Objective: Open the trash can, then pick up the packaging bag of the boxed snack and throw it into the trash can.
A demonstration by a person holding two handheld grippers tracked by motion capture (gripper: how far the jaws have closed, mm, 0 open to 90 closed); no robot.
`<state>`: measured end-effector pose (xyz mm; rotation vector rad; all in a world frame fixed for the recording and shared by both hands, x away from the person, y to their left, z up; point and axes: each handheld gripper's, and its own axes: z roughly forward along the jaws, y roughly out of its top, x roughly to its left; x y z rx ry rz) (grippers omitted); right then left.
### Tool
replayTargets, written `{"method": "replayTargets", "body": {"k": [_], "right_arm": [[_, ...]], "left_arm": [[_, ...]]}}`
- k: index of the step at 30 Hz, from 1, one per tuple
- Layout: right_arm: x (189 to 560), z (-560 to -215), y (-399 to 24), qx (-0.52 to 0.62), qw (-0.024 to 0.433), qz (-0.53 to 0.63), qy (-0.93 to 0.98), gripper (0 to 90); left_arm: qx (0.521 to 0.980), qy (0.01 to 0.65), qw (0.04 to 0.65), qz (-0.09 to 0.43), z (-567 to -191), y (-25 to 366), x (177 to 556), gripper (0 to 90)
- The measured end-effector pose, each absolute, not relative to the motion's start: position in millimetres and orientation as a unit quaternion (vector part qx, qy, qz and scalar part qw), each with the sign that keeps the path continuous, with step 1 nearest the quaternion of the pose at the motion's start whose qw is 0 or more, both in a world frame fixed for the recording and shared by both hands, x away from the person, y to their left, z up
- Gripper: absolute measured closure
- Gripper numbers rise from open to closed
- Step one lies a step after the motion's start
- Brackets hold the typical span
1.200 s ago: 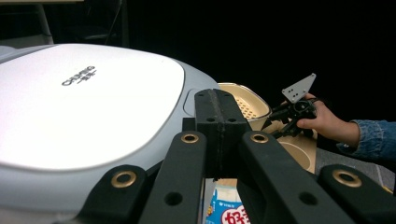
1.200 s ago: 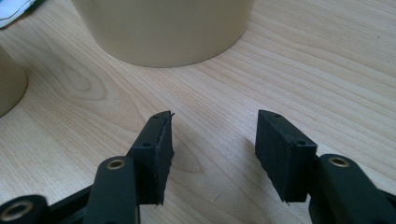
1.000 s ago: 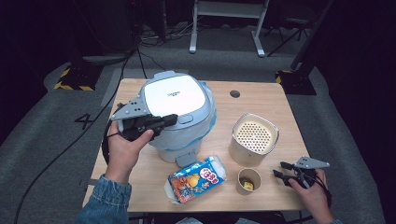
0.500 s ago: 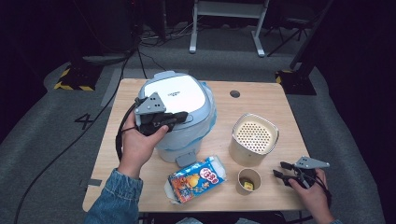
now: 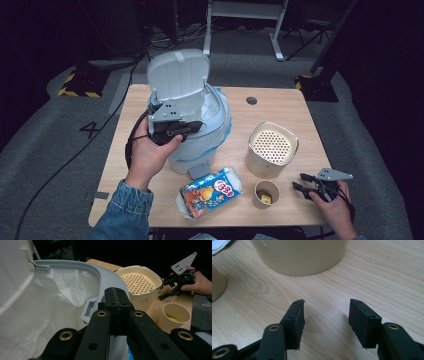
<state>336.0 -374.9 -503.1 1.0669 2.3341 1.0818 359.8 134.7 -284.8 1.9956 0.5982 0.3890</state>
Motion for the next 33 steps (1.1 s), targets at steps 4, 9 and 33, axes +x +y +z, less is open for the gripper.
{"method": "replayTargets", "body": {"k": [4, 9, 33], "right_arm": [[336, -503, -375, 0.377, 0.177, 0.382, 0.825, 46.6], [336, -503, -375, 0.377, 0.177, 0.382, 0.825, 46.6], [336, -503, -375, 0.38, 0.179, 0.381, 0.824, 44.6]], "left_arm": [[0.817, 0.247, 0.496, 0.156, -286, 136, 361, 90.0], [0.811, 0.252, 0.503, 0.159, -285, 137, 360, 74.2], [0.825, 0.217, 0.51, 0.112, -331, 111, 304, 30.4]]}}
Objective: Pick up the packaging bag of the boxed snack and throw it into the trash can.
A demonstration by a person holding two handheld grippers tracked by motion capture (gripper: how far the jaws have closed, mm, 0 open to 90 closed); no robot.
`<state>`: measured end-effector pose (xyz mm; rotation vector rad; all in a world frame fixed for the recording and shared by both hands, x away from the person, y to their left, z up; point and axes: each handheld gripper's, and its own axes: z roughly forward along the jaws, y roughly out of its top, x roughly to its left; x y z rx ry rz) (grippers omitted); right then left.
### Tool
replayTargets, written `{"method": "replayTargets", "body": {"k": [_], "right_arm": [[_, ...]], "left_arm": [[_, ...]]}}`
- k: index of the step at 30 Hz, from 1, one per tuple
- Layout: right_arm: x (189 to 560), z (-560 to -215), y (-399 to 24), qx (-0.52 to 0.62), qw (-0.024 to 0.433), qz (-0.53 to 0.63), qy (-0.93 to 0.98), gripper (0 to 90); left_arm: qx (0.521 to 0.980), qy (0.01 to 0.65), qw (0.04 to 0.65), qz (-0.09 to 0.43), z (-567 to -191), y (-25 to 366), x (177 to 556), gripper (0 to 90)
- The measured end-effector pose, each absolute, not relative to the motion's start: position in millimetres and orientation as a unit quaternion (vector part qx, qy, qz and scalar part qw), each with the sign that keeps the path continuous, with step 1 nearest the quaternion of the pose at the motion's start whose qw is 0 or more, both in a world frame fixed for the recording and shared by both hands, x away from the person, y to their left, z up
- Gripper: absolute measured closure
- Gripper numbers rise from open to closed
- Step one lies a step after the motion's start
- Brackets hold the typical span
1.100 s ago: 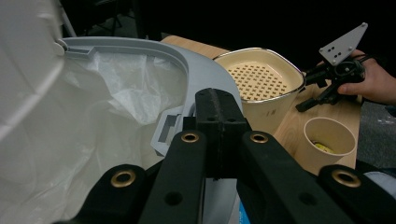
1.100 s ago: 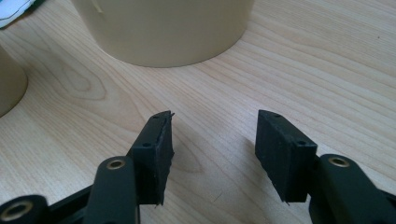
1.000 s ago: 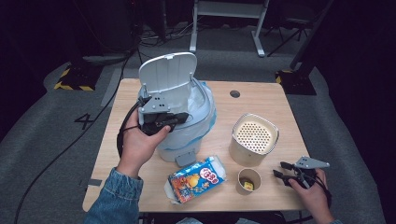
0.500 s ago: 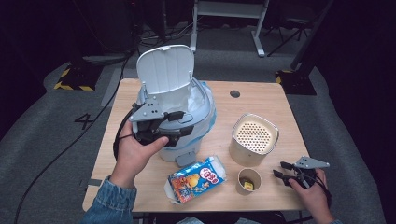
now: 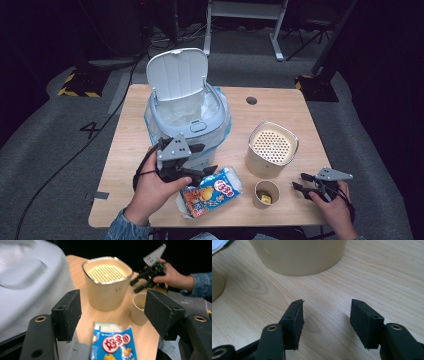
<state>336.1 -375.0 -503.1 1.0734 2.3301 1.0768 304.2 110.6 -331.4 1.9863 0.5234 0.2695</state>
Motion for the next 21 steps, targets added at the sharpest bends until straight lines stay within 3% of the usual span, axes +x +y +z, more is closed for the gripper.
{"method": "replayTargets", "body": {"k": [21], "right_arm": [[336, -503, -375, 0.38, 0.178, 0.381, 0.824, 44.5]], "left_arm": [[0.867, 0.278, 0.405, 0.075, -447, 88, 325, 31.4]]}}
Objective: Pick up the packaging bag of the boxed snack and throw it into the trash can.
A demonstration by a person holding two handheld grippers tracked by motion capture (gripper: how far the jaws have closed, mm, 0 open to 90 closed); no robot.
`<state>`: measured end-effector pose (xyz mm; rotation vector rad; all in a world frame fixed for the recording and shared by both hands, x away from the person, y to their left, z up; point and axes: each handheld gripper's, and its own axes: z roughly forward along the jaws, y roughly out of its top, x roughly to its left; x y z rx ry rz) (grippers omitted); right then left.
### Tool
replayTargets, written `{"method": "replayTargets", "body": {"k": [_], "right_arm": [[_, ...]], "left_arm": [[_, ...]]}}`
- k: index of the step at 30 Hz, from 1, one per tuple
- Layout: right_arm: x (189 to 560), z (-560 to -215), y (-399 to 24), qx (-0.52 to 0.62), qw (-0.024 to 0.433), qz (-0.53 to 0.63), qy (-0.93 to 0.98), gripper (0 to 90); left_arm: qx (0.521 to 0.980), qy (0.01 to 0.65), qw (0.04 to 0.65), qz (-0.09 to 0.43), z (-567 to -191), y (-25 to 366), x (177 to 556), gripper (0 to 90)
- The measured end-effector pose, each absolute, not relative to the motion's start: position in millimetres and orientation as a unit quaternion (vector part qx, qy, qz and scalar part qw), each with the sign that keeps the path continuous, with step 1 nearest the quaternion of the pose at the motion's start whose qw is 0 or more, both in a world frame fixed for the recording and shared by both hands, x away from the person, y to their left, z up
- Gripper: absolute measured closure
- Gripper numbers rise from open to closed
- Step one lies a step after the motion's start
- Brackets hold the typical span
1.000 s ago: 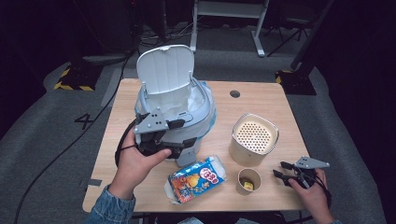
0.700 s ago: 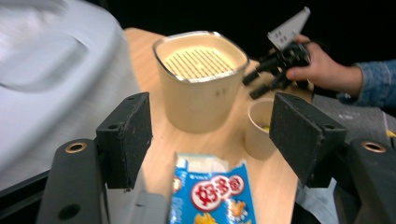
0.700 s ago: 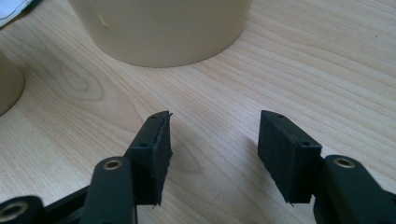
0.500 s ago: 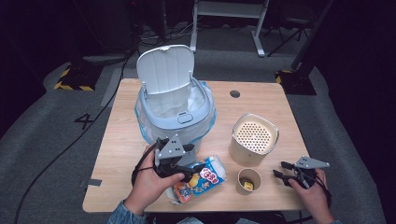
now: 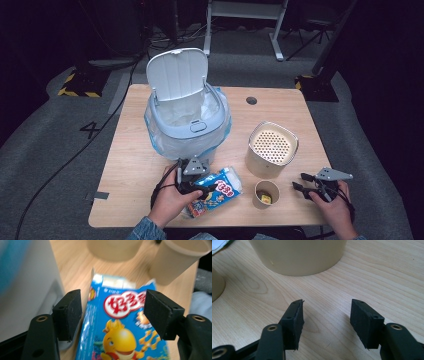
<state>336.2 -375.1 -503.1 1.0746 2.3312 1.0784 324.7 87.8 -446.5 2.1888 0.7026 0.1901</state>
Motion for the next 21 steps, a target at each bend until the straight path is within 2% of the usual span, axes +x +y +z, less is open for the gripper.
{"method": "replayTargets", "body": {"k": [13, 21], "right_arm": [[336, -503, -375, 0.38, 0.178, 0.381, 0.824, 44.5], [336, -503, -375, 0.38, 0.178, 0.381, 0.824, 44.5]], "left_arm": [[0.875, 0.317, 0.357, 0.078, -473, 107, 319, 31.3], [0.878, 0.327, 0.347, 0.05, -480, 111, 317, 31.5]]}}
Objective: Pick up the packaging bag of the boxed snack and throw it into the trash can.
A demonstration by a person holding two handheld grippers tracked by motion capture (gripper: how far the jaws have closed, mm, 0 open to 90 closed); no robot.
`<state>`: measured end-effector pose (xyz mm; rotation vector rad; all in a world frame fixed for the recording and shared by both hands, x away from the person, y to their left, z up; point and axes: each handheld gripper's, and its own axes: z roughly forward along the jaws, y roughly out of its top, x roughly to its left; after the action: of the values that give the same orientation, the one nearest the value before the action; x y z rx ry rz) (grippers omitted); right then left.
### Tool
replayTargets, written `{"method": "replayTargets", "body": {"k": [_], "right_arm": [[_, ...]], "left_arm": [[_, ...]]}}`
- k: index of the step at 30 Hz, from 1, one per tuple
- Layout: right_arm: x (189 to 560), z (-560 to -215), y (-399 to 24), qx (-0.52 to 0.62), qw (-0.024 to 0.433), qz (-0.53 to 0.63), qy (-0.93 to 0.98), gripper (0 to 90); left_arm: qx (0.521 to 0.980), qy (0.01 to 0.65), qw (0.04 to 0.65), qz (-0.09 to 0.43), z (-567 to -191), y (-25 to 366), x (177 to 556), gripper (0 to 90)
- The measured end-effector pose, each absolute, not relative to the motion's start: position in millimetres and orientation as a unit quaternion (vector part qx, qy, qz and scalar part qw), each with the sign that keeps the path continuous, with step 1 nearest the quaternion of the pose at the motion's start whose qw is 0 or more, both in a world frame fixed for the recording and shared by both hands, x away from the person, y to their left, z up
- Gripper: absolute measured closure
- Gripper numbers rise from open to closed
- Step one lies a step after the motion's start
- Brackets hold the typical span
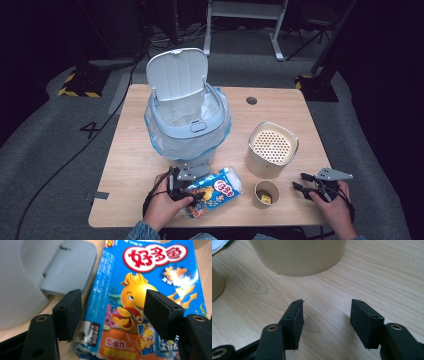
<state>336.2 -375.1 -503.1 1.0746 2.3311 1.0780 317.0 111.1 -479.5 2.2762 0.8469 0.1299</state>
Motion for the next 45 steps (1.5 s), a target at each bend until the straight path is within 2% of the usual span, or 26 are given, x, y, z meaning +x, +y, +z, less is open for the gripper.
{"method": "replayTargets", "body": {"k": [5, 14, 29, 33, 37, 42, 45], "right_arm": [[336, -503, -375, 0.38, 0.178, 0.381, 0.824, 44.5], [336, -503, -375, 0.381, 0.177, 0.381, 0.824, 44.4], [337, -503, -375, 0.382, 0.179, 0.38, 0.823, 43.5], [337, -503, -375, 0.382, 0.179, 0.38, 0.823, 43.5], [337, -503, -375, 0.382, 0.179, 0.38, 0.823, 43.5], [337, -503, -375, 0.382, 0.179, 0.38, 0.823, 43.5], [337, -503, -375, 0.382, 0.179, 0.38, 0.823, 43.5]], "left_arm": [[0.878, 0.333, 0.34, 0.041, -483, 110, 316, 29.1], [0.886, 0.303, 0.349, -0.024, -476, 91, 300, 40.3], [0.884, 0.328, 0.332, -0.03, -482, 67, 331, 43.7], [0.887, 0.329, 0.322, -0.034, -483, 64, 334, 50.2], [0.898, 0.321, 0.3, -0.009, -480, 64, 337, 68.7], [0.899, 0.316, 0.304, 0.004, -478, 69, 338, 82.6], [0.893, 0.314, 0.323, -0.003, -475, 71, 337, 87.3]]}}
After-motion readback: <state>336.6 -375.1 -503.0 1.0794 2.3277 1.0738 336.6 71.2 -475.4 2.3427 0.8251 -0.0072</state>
